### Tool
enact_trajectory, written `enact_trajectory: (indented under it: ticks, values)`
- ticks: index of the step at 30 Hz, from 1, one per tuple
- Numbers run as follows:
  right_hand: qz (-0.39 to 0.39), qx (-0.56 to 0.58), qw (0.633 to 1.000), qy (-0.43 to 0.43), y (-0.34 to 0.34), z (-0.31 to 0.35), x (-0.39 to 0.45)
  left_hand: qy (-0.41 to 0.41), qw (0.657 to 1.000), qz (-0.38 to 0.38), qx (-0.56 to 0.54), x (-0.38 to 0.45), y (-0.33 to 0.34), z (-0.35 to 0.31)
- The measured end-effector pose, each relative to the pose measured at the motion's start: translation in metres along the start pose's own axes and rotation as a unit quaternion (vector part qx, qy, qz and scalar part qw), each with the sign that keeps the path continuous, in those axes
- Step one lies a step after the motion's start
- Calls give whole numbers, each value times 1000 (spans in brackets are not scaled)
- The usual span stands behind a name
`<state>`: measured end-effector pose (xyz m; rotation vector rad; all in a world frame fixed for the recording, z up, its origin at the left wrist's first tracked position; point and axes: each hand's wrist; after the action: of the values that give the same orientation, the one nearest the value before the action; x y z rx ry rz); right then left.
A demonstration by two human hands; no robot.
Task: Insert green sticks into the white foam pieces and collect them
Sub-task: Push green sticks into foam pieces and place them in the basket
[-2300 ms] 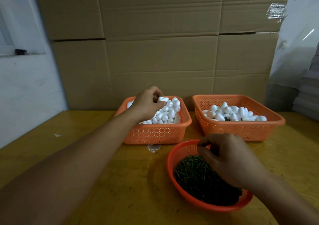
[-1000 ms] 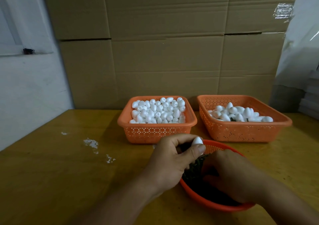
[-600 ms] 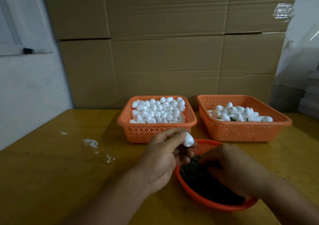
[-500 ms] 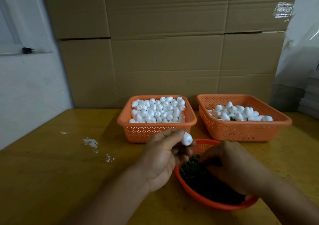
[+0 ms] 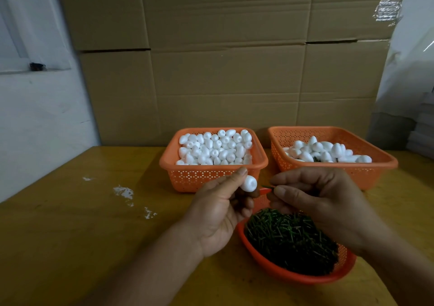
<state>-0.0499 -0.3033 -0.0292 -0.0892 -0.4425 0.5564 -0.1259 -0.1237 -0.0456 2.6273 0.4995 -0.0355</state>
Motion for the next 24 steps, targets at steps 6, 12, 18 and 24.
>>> enact_trajectory:
  ticks: [6,12,18,24]
  values:
    - [13,-33,999,-20,10,-2,-3,2,1000,2,4,-3,3,0]
    - [-15,-42,999,-31,15,-4,-4,5,1000,-1,6,-3,2,-1]
    - [-24,-59,997,-42,15,-4,-4,9,1000,1,8,-3,2,0]
    - [-44,-107,990,-83,18,-7,-7,42,999,0,30,-3,1,1]
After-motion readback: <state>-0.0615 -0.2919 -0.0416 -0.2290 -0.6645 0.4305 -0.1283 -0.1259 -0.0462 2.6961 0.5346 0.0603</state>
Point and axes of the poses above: each hand's wrist, its own x-axis towards the middle knuckle, its own y-axis out of the palm, z = x × y, and after that the axes turned 7 degrees about -z, right-handed
